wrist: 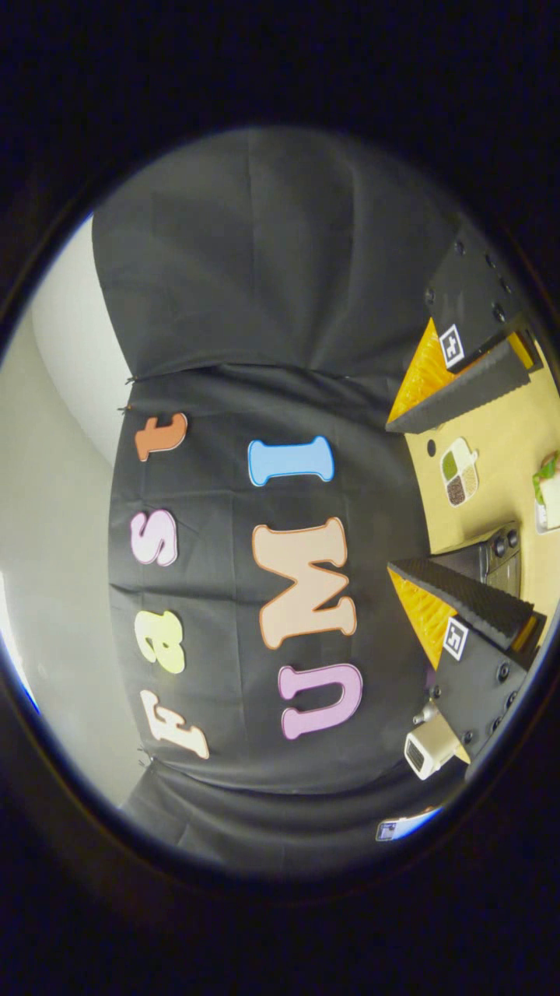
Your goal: Open the toaster oven, put the food inside, and close the toaster oven door.
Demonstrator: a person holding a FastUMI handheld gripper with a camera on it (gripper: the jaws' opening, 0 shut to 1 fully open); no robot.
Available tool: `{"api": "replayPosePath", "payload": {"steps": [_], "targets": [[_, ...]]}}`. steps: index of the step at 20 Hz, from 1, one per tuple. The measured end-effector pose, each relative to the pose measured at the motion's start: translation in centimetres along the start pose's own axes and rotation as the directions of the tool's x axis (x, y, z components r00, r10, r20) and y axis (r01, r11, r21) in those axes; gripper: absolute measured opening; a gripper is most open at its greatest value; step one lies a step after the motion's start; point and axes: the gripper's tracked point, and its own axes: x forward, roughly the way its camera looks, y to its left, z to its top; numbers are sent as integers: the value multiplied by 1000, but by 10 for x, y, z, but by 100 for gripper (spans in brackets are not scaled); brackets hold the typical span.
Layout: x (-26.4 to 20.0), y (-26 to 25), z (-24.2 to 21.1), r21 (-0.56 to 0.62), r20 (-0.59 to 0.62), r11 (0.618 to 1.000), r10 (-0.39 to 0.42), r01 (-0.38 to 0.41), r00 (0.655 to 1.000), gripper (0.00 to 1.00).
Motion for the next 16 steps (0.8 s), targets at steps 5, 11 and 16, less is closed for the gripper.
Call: {"api": "replayPosePath", "payload": {"steps": [5,11,16], "targets": [[8,7,-1,-9,-19,1000,28,-28,999,96],[22,12,-9,-51,-51,996,74,-76,996,96],[23,29,-26,-26,-52,994,104,-106,993,96]]}}
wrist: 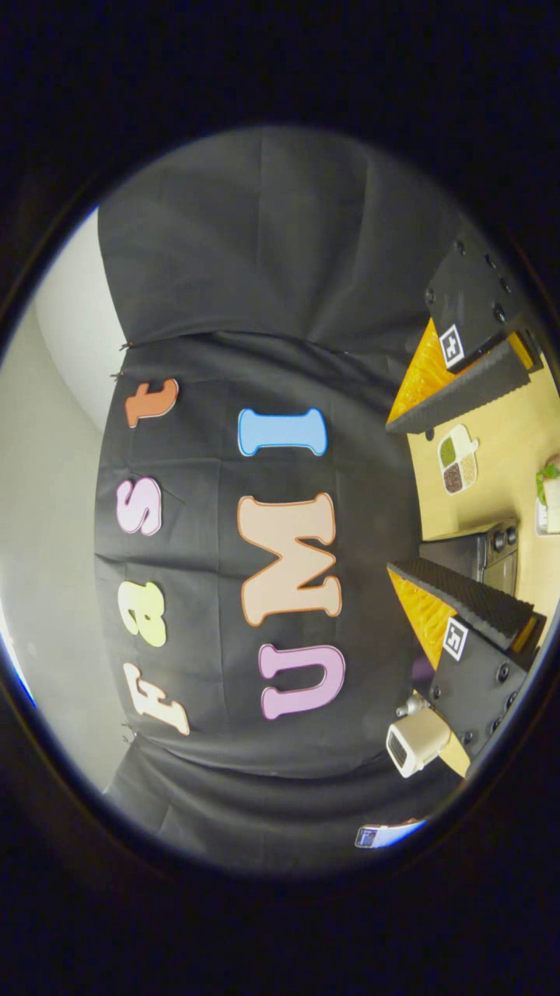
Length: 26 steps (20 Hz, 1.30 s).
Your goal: Open the toaster oven, put the food inside, and close the toaster oven door.
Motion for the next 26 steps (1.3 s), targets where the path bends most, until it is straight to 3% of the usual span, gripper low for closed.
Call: {"api": "replayPosePath", "payload": {"steps": [8,20,26], "targets": [[0,53,-56,122,-57,991,63,-56,996,96],[40,183,-149,85,-145,968,248,-238,958,96],[53,209,-219,69,-254,967,255,-245,933,96]]}}
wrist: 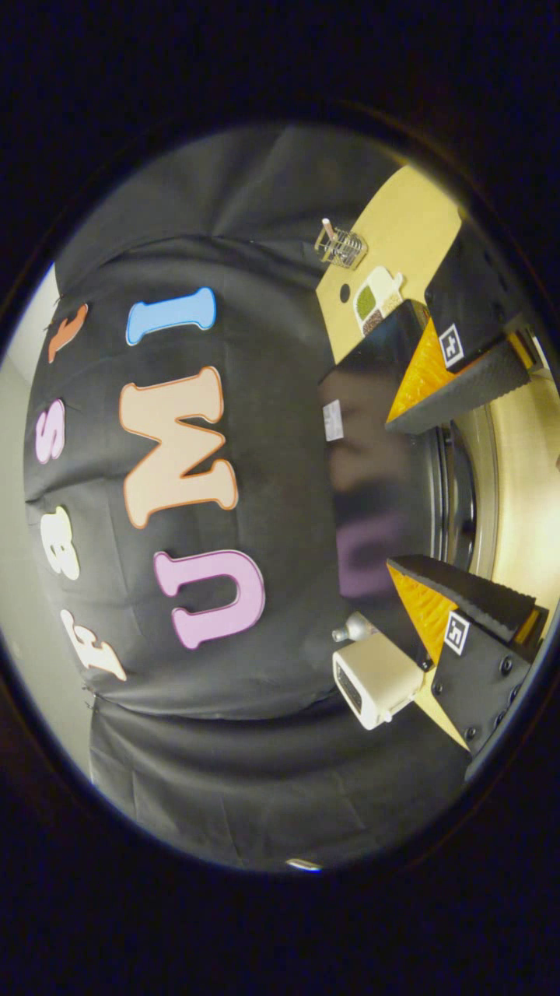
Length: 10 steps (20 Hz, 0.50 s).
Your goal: Open the toaster oven, put the food inside, and close the toaster oven door.
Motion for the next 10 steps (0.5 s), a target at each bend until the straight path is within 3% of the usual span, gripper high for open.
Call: {"api": "replayPosePath", "payload": {"steps": [2,4,10], "targets": [[8,4,-22,-40,-47,999,4,-6,999,96],[7,6,-20,-100,-14,995,-11,10,1000,96],[0,6,-27,-73,8,997,-38,38,999,96]]}}
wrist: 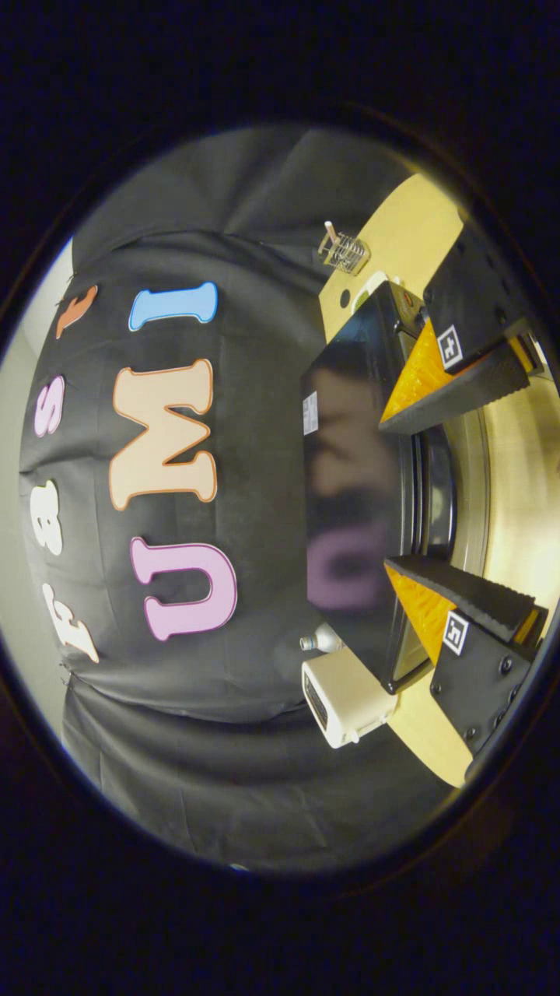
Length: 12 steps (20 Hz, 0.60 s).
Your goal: Open the toaster oven, put the food inside, and close the toaster oven door.
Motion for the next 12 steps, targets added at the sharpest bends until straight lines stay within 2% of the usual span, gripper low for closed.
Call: {"api": "replayPosePath", "payload": {"steps": [3,12], "targets": [[-7,-2,-7,37,10,999,2,-3,1000,95],[-54,-5,-29,21,-20,1000,15,-15,1000,94]]}}
